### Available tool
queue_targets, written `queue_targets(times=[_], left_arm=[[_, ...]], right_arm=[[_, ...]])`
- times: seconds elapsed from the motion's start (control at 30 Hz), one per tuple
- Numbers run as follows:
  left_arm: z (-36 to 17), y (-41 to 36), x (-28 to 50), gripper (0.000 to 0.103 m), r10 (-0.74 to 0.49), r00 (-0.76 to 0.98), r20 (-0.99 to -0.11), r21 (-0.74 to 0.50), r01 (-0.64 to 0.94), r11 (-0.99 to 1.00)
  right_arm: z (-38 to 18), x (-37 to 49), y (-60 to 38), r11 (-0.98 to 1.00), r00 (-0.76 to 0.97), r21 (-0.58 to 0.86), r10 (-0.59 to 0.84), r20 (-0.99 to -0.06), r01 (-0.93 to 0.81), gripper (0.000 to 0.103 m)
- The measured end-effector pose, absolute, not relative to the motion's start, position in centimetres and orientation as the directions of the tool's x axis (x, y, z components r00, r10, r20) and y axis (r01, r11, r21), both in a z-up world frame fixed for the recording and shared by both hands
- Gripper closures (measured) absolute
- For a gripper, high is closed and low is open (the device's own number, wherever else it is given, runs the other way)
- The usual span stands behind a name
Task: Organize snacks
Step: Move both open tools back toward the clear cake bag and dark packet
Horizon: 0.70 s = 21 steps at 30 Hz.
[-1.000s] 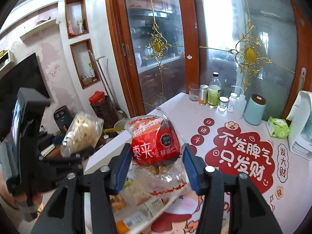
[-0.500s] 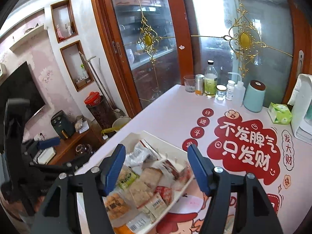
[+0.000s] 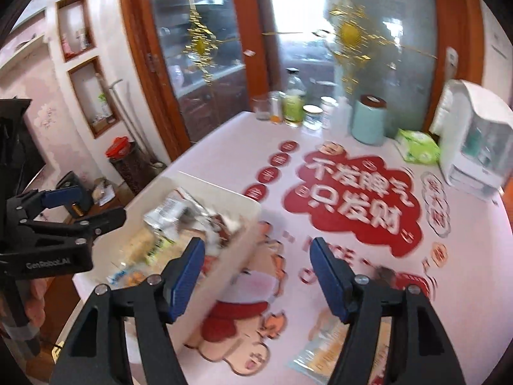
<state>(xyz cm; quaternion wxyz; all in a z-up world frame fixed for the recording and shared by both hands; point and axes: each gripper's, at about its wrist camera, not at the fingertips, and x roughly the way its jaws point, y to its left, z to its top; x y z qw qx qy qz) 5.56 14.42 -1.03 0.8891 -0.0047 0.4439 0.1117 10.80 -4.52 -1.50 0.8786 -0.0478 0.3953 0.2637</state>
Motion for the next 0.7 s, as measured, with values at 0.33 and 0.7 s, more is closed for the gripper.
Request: queue_targets(times=[0.33,0.7], left_arm=[[-3.4,7.0,7.8,0.007,0.097,0.564,-0.820,0.108,-0.013,0.994],[-7.5,0.8,11.4,0.007,-0.015,0.491,-0.871,0.080,0.171,0.982]], right_arm=[[-6.3,10.7,-12.9,0.946,0.542,0.120,0.274,-0.794,-0.301,0.029],[-12.3,10.2,-19.2,0.983,0.456,0.120,0.171,-0.873,-0.138,0.029]])
